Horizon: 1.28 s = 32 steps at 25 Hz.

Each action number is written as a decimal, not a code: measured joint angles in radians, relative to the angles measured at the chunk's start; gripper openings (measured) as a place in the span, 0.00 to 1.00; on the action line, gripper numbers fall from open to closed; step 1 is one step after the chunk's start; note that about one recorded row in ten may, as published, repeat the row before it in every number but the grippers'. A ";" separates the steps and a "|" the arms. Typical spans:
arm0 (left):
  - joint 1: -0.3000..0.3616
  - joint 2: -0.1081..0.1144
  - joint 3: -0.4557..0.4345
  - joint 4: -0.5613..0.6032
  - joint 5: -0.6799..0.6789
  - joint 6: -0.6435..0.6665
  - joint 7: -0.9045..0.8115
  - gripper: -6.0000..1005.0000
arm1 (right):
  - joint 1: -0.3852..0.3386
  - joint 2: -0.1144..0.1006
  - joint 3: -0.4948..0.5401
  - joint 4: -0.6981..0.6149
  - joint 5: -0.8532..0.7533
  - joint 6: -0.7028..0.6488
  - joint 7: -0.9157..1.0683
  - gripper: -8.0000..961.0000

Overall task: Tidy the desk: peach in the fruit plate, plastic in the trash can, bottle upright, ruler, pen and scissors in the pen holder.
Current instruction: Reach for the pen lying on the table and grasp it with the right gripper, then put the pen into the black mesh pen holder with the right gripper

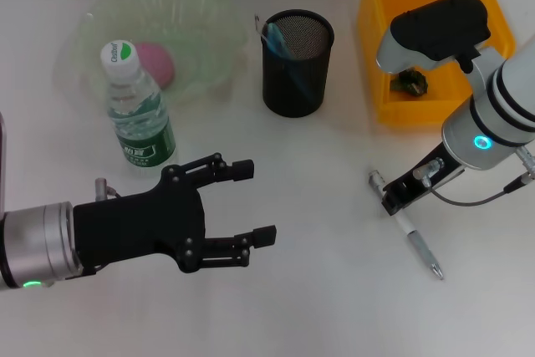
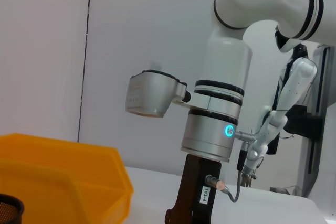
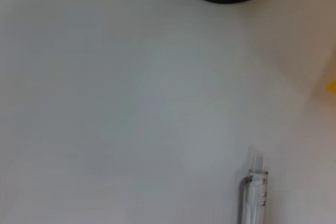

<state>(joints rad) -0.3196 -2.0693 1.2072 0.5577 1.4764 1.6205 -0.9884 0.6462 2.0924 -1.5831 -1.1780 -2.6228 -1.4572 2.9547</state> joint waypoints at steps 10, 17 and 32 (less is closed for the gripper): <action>-0.007 0.000 0.000 0.005 -0.001 0.003 -0.002 0.86 | 0.007 0.000 -0.010 0.011 0.008 0.000 -0.003 0.17; -0.007 0.000 -0.001 0.004 -0.004 0.004 -0.001 0.86 | 0.009 -0.003 -0.031 0.008 0.005 0.000 -0.007 0.14; -0.002 0.000 -0.005 0.006 -0.004 0.004 -0.005 0.86 | -0.077 -0.009 -0.015 -0.239 0.007 -0.032 -0.021 0.13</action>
<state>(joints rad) -0.3211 -2.0694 1.2017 0.5639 1.4724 1.6248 -0.9930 0.5696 2.0837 -1.5985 -1.4170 -2.6160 -1.4889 2.9341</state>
